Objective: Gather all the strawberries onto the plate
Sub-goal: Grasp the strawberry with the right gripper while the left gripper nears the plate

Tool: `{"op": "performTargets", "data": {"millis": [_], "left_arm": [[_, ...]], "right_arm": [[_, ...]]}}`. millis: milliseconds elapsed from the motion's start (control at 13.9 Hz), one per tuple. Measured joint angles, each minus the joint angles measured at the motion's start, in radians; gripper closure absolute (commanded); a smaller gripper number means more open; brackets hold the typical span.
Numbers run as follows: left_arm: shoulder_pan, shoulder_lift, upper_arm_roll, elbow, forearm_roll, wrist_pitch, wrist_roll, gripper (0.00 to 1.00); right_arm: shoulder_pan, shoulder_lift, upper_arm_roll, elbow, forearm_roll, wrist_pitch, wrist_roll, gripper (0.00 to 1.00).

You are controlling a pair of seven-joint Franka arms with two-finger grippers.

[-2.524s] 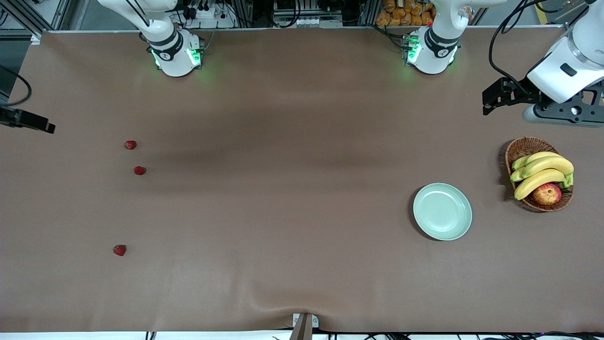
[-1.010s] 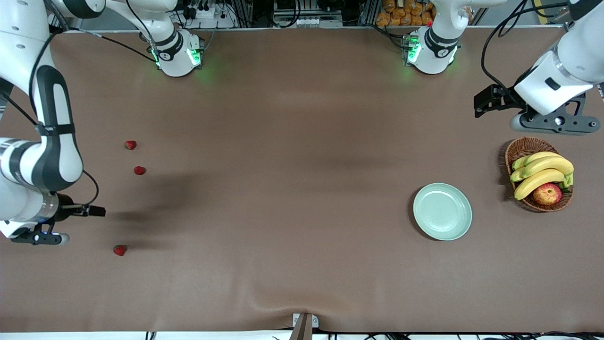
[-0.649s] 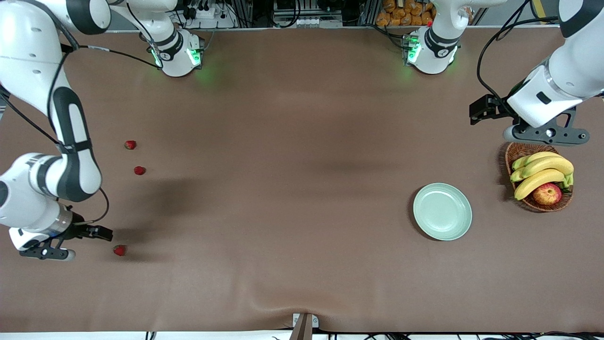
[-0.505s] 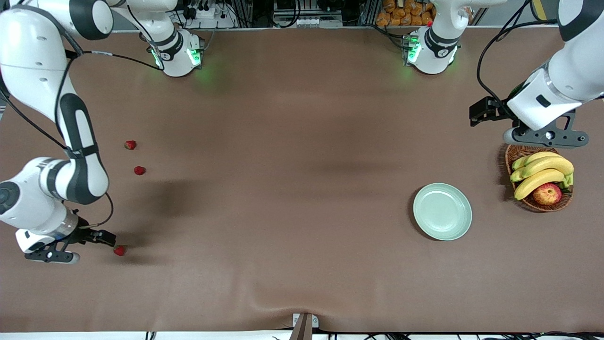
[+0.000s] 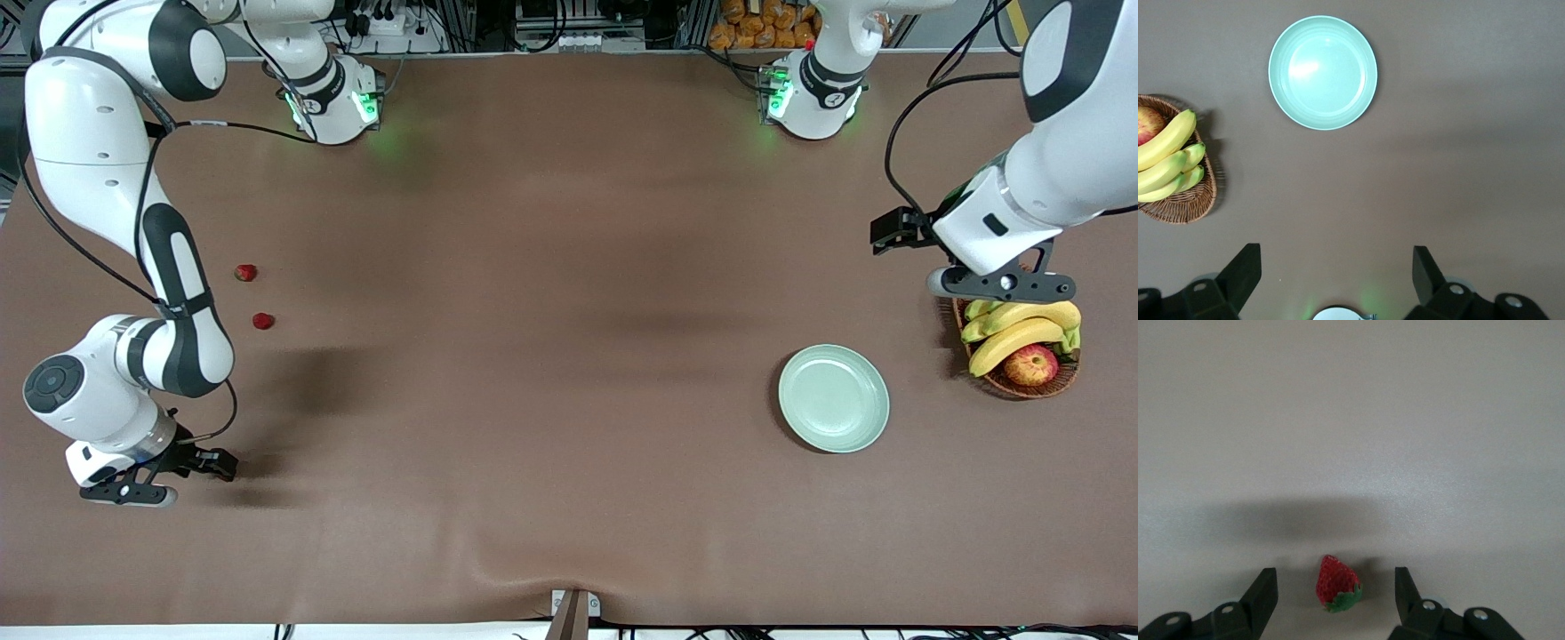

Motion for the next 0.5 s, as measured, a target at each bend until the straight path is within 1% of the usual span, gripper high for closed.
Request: {"op": "performTargets", "data": {"millis": [216, 361, 505], "left_arm": [[0.001, 0.017, 0.001, -0.023, 0.000, 0.050, 0.000, 0.00], [0.001, 0.041, 0.001, -0.025, 0.000, 0.070, 0.000, 0.00], [0.001, 0.061, 0.001, -0.025, 0.000, 0.078, 0.000, 0.00]], "right_arm": [[0.000, 0.015, 0.000, 0.000, 0.018, 0.014, 0.000, 0.25], [0.001, 0.033, 0.003, 0.000, 0.029, 0.046, 0.000, 0.41], [0.003, 0.048, 0.004, 0.000, 0.031, 0.059, 0.000, 0.60]]}}
